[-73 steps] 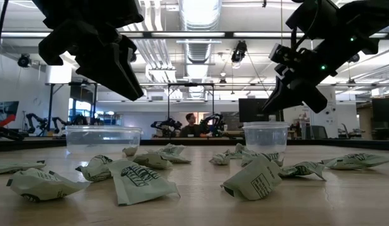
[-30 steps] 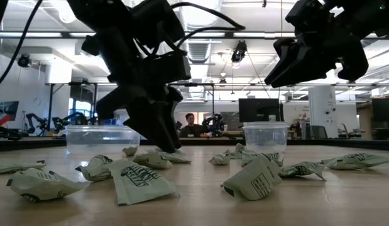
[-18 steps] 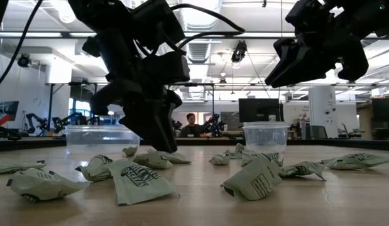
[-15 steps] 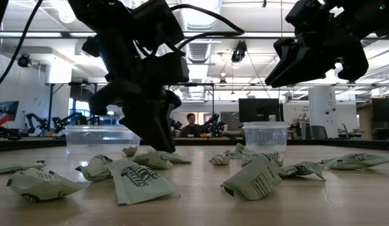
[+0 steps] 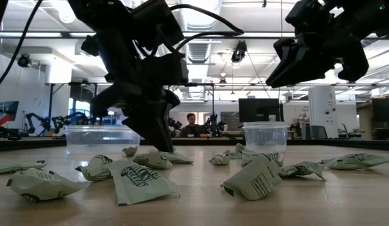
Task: Pick and place Stevia / Truvia into bins
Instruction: Put the light green stevia packet into the left transparent container, then put the light green stevia packet into the right transparent container
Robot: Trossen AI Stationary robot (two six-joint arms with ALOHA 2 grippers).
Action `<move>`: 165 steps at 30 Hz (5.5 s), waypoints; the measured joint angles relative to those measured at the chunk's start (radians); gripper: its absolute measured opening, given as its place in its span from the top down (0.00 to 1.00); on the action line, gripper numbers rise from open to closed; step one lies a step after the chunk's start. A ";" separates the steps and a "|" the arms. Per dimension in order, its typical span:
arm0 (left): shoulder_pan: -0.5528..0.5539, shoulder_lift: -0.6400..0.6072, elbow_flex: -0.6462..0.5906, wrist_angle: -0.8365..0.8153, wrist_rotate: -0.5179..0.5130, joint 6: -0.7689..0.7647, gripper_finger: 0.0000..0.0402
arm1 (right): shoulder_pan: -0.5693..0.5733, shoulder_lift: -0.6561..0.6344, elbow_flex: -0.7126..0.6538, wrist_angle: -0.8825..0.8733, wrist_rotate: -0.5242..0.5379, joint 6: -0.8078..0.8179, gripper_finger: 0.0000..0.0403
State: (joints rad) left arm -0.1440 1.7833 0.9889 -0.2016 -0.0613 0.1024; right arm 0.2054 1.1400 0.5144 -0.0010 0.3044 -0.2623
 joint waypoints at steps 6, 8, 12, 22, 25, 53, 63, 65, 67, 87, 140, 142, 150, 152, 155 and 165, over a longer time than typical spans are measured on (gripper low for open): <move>-0.007 -0.025 0.019 0.003 -0.044 -0.014 1.00 | 0.000 0.000 0.000 -0.003 0.000 0.000 0.81; -0.016 -0.041 0.020 0.001 -0.080 -0.018 1.00 | 0.000 0.000 0.000 -0.004 0.000 0.000 0.81; -0.050 -0.085 0.020 -0.004 -0.170 -0.018 1.00 | 0.000 0.000 0.000 -0.012 0.000 0.007 0.82; -0.166 -0.244 0.020 -0.283 -0.543 -0.221 1.00 | 0.000 0.000 0.000 -0.025 0.001 0.020 0.82; -0.188 -0.277 0.018 -0.448 -0.627 -0.375 1.00 | 0.000 0.000 0.000 -0.025 0.001 0.024 0.82; -0.183 -0.290 -0.113 -0.725 -0.714 -0.700 0.91 | 0.000 0.000 0.000 -0.024 0.000 0.053 0.80; -0.183 -0.295 -0.088 -0.723 -0.703 -0.726 0.69 | 0.000 0.000 0.000 -0.021 -0.163 0.052 0.83; -0.185 -0.296 -0.076 -0.717 -0.669 -0.726 0.68 | 0.000 0.000 0.000 -0.017 -0.208 0.049 0.83; -0.187 -0.297 -0.067 -0.703 -0.642 -0.724 0.67 | 0.000 0.009 0.000 -0.002 -0.256 0.045 0.83; -0.222 -0.297 -0.055 -0.667 -0.624 -0.698 0.67 | 0.101 0.196 -0.009 0.057 -0.539 0.288 0.83; -0.223 -0.297 -0.057 -0.638 -0.624 -0.697 0.67 | 0.396 0.435 0.052 0.057 -0.051 0.544 0.71; -0.223 -0.297 -0.057 -0.637 -0.624 -0.697 0.67 | 0.396 0.435 0.052 0.057 -0.051 0.534 0.77; -0.223 -0.297 -0.057 -0.637 -0.624 -0.697 0.67 | 0.396 0.431 0.052 0.057 -0.037 0.458 0.97; -0.223 -0.297 -0.057 -0.637 -0.624 -0.696 0.67 | 0.396 0.426 0.053 0.057 -0.012 0.437 0.98; -0.223 -0.297 -0.057 -0.637 -0.624 -0.696 0.67 | 0.396 0.410 0.067 0.056 0.022 0.382 0.98; -0.223 -0.297 -0.057 -0.636 -0.625 -0.696 0.67 | 0.362 0.263 0.162 -0.132 0.411 0.232 0.98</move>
State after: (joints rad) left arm -0.3672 1.4860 0.9318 -0.8374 -0.6859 -0.5938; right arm 0.5672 1.4027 0.6766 -0.1333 0.7155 -0.0299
